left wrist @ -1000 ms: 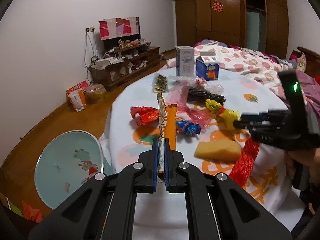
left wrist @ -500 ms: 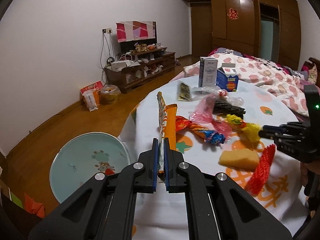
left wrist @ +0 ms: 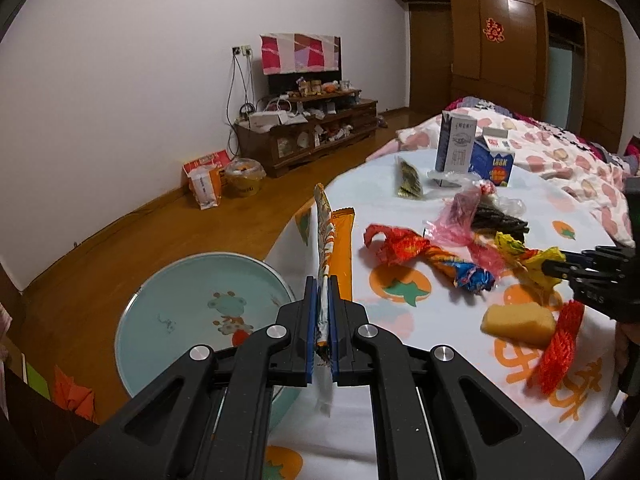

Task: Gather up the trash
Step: 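Grasp the yellow plastic bag with the right tool, then carry the snack stick and yellow bag over the blue bin with both tools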

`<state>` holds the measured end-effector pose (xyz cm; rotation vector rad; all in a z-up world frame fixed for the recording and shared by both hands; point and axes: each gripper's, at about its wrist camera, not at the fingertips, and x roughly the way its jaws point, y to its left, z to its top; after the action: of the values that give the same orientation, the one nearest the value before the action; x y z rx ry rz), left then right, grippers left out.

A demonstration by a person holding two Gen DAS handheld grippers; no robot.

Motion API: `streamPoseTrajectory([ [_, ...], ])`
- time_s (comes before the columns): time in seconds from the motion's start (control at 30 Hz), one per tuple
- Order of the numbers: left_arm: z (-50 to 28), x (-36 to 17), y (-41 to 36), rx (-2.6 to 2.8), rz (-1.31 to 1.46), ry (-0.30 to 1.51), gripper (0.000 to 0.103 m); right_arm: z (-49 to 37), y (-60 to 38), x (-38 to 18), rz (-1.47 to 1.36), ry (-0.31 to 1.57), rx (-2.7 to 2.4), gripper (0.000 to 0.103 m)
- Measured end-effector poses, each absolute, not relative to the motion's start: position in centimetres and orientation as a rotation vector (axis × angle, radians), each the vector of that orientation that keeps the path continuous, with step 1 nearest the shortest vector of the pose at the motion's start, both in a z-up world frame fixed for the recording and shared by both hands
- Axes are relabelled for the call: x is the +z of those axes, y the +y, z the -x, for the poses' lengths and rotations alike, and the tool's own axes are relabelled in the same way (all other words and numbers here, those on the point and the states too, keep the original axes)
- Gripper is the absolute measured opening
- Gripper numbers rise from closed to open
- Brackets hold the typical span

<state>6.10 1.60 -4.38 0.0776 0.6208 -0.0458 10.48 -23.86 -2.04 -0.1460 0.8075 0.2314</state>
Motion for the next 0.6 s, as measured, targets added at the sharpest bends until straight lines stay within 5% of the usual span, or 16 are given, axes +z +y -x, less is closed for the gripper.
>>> streamPoseTrajectory([
  [0.6, -5.2, -2.6, 5.1, 0.028, -0.025, 0.572, 0.005, -10.6, -16.8, 3.9, 0.127, 0.592, 0.34, 0.019],
])
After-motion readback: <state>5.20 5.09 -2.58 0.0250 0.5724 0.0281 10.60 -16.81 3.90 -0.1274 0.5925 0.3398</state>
